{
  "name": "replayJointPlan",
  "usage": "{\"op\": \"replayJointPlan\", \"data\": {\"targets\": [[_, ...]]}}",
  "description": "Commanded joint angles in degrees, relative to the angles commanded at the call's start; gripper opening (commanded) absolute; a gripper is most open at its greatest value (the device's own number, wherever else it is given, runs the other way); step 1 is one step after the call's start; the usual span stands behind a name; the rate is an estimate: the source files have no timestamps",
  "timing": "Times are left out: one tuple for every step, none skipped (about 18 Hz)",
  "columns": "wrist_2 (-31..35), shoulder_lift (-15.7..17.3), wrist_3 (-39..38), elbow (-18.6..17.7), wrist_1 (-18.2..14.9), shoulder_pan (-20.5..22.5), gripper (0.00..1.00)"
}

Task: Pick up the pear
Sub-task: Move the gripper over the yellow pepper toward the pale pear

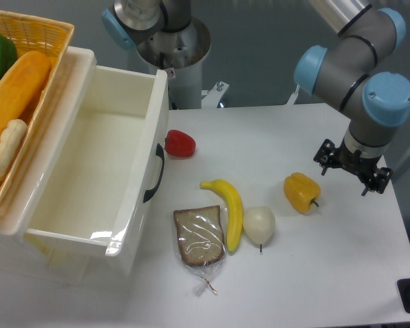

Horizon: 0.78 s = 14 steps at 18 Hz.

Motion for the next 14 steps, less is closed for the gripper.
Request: {"op": "replayJointPlan", "data": {"targets": [[0.0, 0.0, 0.0, 0.0, 0.0, 0.1, 1.00], [0.0, 0.0, 0.0, -0.1, 0.0, 0.1, 1.00], [-0.1, 0.1, -0.1, -0.1, 0.0, 0.1, 1.00], [-0.6, 0.1, -0.3, -0.1, 0.0, 0.1, 1.00], [-2.8, 0.1, -0.4, -0.2, 0.0, 0.2, 1.00], [-5.8, 0.1, -0.7, -0.6, 0.0, 0.7, 1.00], [-8.0, 0.3, -0.7, -1.6, 0.0, 1.1, 1.00], [-9.0, 0.7, -0.7, -2.5, 0.0, 1.2, 1.00], [-9.2, 1.1, -0.6, -3.3, 0.0, 1.6, 1.00], [-9.4, 1.8, -0.6, -4.4, 0.1, 1.8, 1.00], [-9.3, 2.0, -0.7, -4.9, 0.0, 1.8, 1.00], [-9.1, 2.3, -1.1, -5.3, -0.1, 1.4, 1.00], [-8.6, 2.5, -2.5, -5.5, -0.3, 1.1, 1.00], [-8.6, 3.1, -5.6, -6.0, -0.2, 1.1, 1.00]]}}
